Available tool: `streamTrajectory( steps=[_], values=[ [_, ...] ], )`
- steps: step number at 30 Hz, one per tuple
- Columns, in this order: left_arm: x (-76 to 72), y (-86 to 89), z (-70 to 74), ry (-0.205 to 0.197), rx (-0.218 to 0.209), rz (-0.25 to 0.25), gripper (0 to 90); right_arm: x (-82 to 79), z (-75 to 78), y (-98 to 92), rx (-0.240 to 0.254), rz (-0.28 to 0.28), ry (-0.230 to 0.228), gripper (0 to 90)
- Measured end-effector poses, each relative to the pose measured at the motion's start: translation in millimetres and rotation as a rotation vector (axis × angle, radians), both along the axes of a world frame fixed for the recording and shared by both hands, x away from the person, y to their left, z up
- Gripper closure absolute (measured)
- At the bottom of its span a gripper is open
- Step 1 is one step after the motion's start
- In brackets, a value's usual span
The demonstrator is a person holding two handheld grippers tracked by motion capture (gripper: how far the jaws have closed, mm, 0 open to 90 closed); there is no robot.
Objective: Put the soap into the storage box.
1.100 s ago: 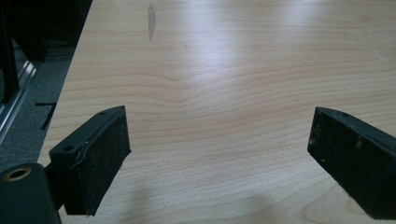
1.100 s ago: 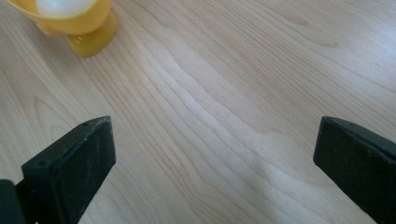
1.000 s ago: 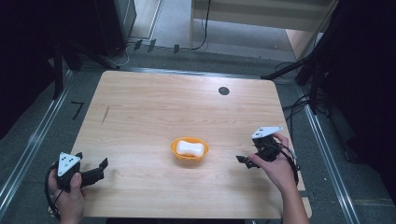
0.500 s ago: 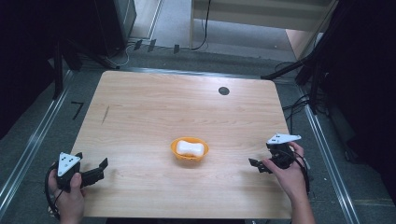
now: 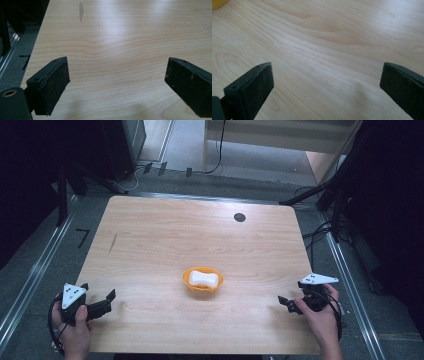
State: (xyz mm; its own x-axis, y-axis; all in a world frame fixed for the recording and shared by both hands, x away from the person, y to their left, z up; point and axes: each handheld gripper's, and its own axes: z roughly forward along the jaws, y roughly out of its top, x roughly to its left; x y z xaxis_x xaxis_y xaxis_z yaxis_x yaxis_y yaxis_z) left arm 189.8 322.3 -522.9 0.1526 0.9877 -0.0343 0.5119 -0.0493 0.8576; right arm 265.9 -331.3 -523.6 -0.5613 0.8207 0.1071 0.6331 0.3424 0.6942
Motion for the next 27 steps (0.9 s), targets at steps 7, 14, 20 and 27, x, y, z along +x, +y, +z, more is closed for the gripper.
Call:
streamTrajectory(
  steps=[7,14,20,27],
  values=[
    [-0.3,-0.3,0.0,0.004,0.005,-0.003,6.0,-15.8,-11.5,-15.4,0.024,-0.069,-0.014,0.0],
    [-0.4,-0.3,0.2,0.005,0.005,-0.002,6.0,-32.4,-19.1,-22.4,0.039,-0.108,-0.037,0.0],
    [-0.3,-0.3,0.1,0.003,0.000,0.000,6.0,-44.2,-22.1,-29.1,0.060,-0.162,-0.065,0.0],
    [0.0,-1.0,0.1,0.008,0.011,0.002,5.9,-61.0,-26.6,-38.7,0.094,-0.248,-0.153,0.0]
  ],
)
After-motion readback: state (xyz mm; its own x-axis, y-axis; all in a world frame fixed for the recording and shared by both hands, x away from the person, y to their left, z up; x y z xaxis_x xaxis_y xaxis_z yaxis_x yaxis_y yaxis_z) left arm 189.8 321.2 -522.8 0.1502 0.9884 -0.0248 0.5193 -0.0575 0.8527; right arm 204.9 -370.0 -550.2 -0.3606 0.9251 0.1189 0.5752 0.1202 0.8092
